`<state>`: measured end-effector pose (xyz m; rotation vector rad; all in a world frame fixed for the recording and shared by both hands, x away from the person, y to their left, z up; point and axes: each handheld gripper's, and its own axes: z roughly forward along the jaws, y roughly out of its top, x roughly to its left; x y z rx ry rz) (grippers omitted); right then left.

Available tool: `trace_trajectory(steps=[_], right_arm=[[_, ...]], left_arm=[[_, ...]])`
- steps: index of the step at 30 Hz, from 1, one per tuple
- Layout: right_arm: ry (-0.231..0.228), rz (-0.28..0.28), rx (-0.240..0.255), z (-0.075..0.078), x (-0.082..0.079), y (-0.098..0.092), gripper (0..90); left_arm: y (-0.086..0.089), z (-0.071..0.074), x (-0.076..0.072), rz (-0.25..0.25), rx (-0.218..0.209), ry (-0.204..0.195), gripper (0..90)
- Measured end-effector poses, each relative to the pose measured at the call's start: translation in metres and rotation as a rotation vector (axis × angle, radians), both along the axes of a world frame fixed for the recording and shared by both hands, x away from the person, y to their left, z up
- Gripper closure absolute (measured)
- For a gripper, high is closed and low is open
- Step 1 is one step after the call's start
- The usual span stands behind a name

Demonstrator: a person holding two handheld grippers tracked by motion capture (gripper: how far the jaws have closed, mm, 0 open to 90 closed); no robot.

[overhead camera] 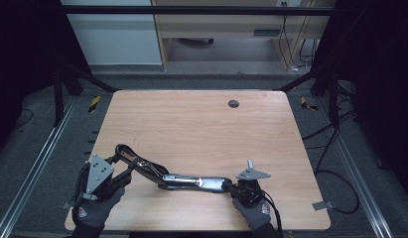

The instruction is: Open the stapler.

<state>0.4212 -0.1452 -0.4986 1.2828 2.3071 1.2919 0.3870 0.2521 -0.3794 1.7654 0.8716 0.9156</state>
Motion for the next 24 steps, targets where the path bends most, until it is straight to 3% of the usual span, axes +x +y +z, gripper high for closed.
trace_trajectory(steps=[16, 24], right_arm=[[0.001, -0.012, -0.001, 0.000, 0.001, 0.001, 90.0], [0.000, -0.012, -0.002, 0.000, 0.001, 0.001, 90.0]], left_arm=[[0.014, -0.007, 0.000, 0.026, -0.040, 0.032, 50.7], [0.018, -0.010, 0.000, 0.029, -0.037, 0.028, 48.7]])
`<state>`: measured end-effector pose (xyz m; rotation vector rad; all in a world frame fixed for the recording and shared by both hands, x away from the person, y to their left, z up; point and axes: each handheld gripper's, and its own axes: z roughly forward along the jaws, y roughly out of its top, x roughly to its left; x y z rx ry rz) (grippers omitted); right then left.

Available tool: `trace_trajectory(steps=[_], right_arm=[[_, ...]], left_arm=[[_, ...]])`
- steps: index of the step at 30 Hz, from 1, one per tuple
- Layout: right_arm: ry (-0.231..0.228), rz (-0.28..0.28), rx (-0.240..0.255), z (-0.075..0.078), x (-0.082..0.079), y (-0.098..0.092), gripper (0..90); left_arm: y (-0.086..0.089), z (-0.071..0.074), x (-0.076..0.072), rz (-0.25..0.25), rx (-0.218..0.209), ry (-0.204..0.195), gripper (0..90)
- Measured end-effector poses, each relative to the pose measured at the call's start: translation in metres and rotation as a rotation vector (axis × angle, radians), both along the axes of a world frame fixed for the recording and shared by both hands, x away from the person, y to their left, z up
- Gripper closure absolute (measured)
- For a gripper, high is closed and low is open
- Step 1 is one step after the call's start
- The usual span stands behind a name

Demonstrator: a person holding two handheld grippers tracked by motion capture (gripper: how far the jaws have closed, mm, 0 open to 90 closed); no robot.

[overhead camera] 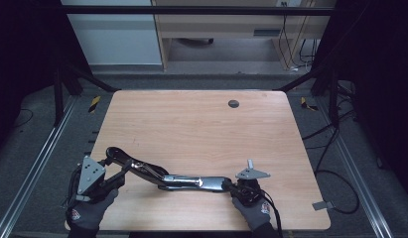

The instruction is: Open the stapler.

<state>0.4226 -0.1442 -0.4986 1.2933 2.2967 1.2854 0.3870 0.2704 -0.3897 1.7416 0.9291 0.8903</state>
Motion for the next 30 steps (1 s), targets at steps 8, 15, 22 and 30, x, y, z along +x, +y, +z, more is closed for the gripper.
trace_trajectory(steps=[8, 15, 22, 30], right_arm=[[-0.004, 0.003, -0.005, -0.0002, 0.0004, 0.0001, 90.0], [-0.005, 0.002, -0.008, -0.0003, 0.0005, 0.0004, 90.0], [-0.001, 0.003, -0.006, -0.0001, 0.0007, -0.0001, 90.0], [-0.003, 0.003, -0.010, 0.0000, 0.0003, -0.0001, 90.0]], left_arm=[[0.0055, -0.0049, 0.0009, 0.008, -0.006, 0.004, 46.0], [0.0052, -0.0067, 0.0015, 0.014, 0.014, 0.000, 43.2], [0.0053, -0.0064, 0.0018, 0.021, 0.033, -0.007, 39.5], [0.0074, -0.0047, 0.0000, 0.026, 0.028, -0.007, 34.3]])
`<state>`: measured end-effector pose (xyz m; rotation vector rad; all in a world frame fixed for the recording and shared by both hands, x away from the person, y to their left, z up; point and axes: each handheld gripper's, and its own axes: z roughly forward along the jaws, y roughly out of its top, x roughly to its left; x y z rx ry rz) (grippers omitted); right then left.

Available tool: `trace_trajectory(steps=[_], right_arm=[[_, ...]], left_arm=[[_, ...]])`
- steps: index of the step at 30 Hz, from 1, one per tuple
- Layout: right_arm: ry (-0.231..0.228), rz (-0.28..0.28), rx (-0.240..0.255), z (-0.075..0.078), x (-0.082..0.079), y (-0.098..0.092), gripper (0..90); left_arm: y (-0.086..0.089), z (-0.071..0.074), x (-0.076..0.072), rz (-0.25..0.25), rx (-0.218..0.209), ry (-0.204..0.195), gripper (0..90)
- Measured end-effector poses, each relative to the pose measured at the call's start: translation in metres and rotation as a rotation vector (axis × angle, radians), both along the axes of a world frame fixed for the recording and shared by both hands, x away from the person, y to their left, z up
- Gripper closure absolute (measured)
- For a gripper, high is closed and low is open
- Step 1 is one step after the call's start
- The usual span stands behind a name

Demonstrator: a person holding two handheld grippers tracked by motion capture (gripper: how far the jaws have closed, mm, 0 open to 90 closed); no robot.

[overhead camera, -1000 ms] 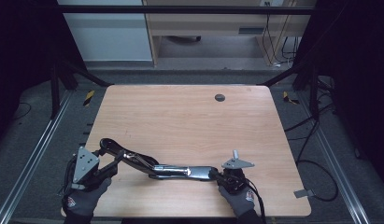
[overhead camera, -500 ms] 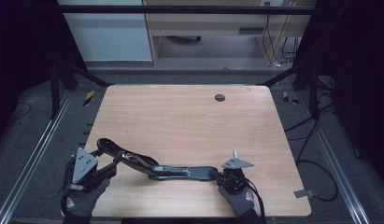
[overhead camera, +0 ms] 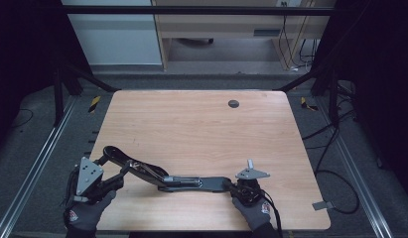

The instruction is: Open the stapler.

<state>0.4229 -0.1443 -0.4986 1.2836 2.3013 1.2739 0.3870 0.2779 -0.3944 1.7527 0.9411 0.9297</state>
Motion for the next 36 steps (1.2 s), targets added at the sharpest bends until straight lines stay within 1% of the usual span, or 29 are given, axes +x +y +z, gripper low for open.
trace_trajectory(steps=[6, 10, 11, 13, 14, 15, 16, 18, 20, 24, 27, 30, 31, 32, 33, 34, 35, 36], right_arm=[[-0.001, 0.001, 0.000, 0.000, 0.000, 0.000, 90.0], [0.004, 0.000, 0.003, 0.000, -0.001, 0.000, 90.0], [-0.004, 0.002, -0.001, 0.000, 0.000, 0.000, 90.0], [0.003, 0.000, 0.004, 0.000, -0.001, 0.000, 90.0], [0.002, 0.000, 0.003, 0.000, -0.001, 0.000, 90.0], [0.002, 0.000, 0.003, 0.000, -0.001, 0.000, 90.0], [-0.008, 0.001, -0.004, 0.000, 0.000, 0.000, 90.0], [0.004, 0.000, 0.005, 0.000, -0.001, 0.000, 90.0], [-0.002, 0.000, 0.001, 0.000, 0.000, 0.000, 90.0], [0.000, 0.000, 0.001, 0.000, 0.000, 0.000, 90.0], [-0.004, 0.002, -0.002, 0.000, 0.000, -0.001, 90.0], [0.000, -0.004, -0.006, 0.001, 0.000, -0.001, 90.0], [0.000, -0.004, -0.006, 0.001, 0.000, -0.001, 90.0], [0.003, -0.001, -0.008, 0.001, 0.000, -0.001, 90.0], [0.001, 0.002, -0.007, 0.001, 0.000, -0.001, 90.0], [-0.008, 0.005, -0.011, 0.002, 0.000, -0.001, 90.0], [-0.008, 0.005, -0.011, 0.002, 0.000, -0.001, 90.0], [-0.016, 0.001, -0.005, 0.004, 0.000, -0.002, 89.9]], left_arm=[[0.003, 0.000, -0.003, 0.001, 0.002, 0.010, 32.4], [0.007, -0.001, -0.008, 0.001, 0.008, 0.018, 31.0], [0.008, -0.002, -0.009, 0.002, 0.011, 0.019, 30.7], [0.008, -0.003, -0.009, 0.003, 0.014, 0.022, 30.2], [0.009, -0.005, -0.008, -0.022, 0.020, 0.009, 29.8], [0.009, -0.005, -0.008, -0.022, 0.020, 0.009, 29.5], [0.010, -0.006, -0.008, -0.025, 0.024, 0.005, 29.5], [0.013, -0.008, -0.010, -0.004, 0.024, 0.017, 29.5], [0.013, -0.009, -0.011, -0.001, 0.022, 0.019, 29.5], [0.014, -0.017, -0.010, 0.016, 0.030, 0.045, 29.8], [0.014, -0.021, -0.009, 0.018, 0.034, 0.054, 30.3], [0.013, -0.026, -0.008, 0.013, 0.038, 0.075, 31.7], [0.013, -0.026, -0.008, 0.013, 0.038, 0.075, 32.3], [0.012, -0.030, -0.007, 0.014, 0.045, 0.087, 33.1], [0.011, -0.034, -0.006, 0.010, 0.050, 0.099, 33.4], [0.011, -0.034, -0.006, 0.010, 0.050, 0.099, 33.5], [0.011, -0.037, -0.005, 0.010, 0.056, 0.107, 33.5], [0.010, -0.038, -0.005, 0.010, 0.058, 0.111, 33.5]])
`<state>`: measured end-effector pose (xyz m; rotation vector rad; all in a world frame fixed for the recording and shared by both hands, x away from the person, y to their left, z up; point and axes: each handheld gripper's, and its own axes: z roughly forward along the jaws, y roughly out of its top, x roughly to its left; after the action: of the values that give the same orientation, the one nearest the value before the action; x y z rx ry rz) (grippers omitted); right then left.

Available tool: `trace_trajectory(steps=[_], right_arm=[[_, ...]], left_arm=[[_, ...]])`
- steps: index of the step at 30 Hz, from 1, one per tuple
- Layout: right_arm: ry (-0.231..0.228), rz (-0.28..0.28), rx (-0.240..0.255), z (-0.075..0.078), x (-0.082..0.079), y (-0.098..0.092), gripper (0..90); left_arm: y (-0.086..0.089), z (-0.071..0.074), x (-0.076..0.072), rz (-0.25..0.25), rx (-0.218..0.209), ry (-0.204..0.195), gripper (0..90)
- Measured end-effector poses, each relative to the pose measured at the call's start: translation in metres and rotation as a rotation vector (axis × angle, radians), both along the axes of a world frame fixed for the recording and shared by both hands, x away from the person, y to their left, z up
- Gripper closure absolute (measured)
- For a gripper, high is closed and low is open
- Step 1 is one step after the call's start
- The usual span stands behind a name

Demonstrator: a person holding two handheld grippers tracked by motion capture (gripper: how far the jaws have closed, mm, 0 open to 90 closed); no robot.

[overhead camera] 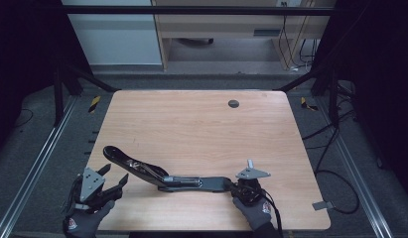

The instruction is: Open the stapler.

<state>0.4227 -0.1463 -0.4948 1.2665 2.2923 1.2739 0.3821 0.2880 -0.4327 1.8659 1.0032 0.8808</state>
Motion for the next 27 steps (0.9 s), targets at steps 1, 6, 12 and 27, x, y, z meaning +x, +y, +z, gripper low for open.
trace_trajectory(steps=[1, 6, 12, 27], right_arm=[[-0.006, -0.001, 0.004, 0.001, 0.000, -0.001, 89.6], [-0.032, -0.014, 0.032, 0.008, -0.001, -0.008, 88.0], [-0.058, -0.043, 0.012, 0.016, -0.001, -0.017, 84.7], [-0.059, -0.137, -0.127, 0.028, 0.007, -0.048, 74.0]], left_arm=[[0.000, -0.002, 0.000, 0.000, 0.003, 0.004, 33.5], [-0.001, -0.010, 0.001, 0.014, 0.019, 0.037, 33.9], [0.000, -0.016, 0.002, 0.018, 0.012, 0.052, 34.6], [0.005, -0.025, 0.007, 0.032, 0.013, 0.079, 35.2]])
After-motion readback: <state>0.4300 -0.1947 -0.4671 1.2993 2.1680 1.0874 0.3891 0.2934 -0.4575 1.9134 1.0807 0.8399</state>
